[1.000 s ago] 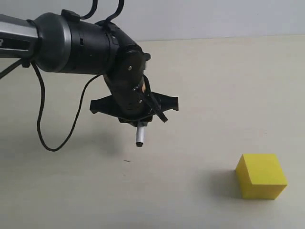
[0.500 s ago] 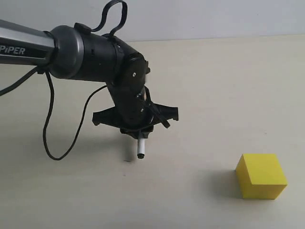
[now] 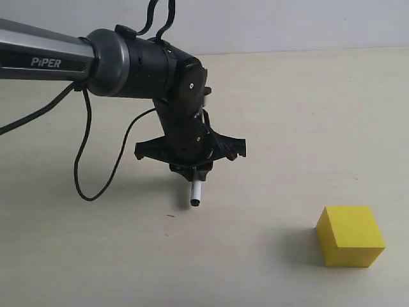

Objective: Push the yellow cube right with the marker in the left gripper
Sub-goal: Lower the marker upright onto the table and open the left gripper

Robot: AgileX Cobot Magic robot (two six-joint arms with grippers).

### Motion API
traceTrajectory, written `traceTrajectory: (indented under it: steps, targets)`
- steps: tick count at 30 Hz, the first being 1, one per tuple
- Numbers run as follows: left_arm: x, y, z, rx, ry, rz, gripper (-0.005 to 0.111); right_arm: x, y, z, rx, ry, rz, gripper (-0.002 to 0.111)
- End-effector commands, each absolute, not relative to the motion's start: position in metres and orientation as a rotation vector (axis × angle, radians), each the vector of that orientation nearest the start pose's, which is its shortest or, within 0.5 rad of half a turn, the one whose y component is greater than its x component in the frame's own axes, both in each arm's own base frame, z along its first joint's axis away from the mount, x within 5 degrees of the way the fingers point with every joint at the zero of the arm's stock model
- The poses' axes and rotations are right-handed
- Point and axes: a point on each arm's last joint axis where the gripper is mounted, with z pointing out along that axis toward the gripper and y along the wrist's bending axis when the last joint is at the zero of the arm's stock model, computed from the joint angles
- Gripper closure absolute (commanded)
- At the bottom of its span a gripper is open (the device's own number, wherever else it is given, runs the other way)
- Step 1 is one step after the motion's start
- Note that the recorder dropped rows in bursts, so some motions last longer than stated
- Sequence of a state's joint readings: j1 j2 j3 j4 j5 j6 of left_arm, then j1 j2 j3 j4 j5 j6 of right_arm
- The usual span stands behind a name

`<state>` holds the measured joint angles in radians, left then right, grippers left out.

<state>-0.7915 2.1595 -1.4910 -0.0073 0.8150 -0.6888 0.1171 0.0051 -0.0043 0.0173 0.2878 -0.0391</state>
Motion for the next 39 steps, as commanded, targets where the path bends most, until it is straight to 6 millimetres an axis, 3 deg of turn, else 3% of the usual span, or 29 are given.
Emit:
traceTrajectory:
  steps: [1,22,32,34,36,39]
  targets:
    - [0.307,-0.297,0.128,0.077,3.021,-0.179,0.107,0.054,0.007,0.188,-0.12,1.755,0.07,0.108]
    - [0.316,-0.294,0.109,0.038,3.014,-0.182,0.107,0.054,0.007,0.188,-0.12,1.755,0.07,0.108]
    - [0.317,-0.295,0.11,0.041,3.005,-0.191,0.106,0.054,0.007,0.188,-0.12,1.755,0.07,0.108]
    - [0.317,-0.294,0.11,0.043,3.004,-0.189,0.102,0.054,0.007,0.188,-0.12,1.755,0.07,0.108]
    - [0.317,-0.294,0.11,0.044,3.009,-0.183,0.089,0.054,0.007,0.188,-0.12,1.755,0.07,0.108]
    - [0.316,-0.294,0.11,0.082,3.008,-0.179,0.056,0.054,0.007,0.188,-0.12,1.755,0.07,0.108]
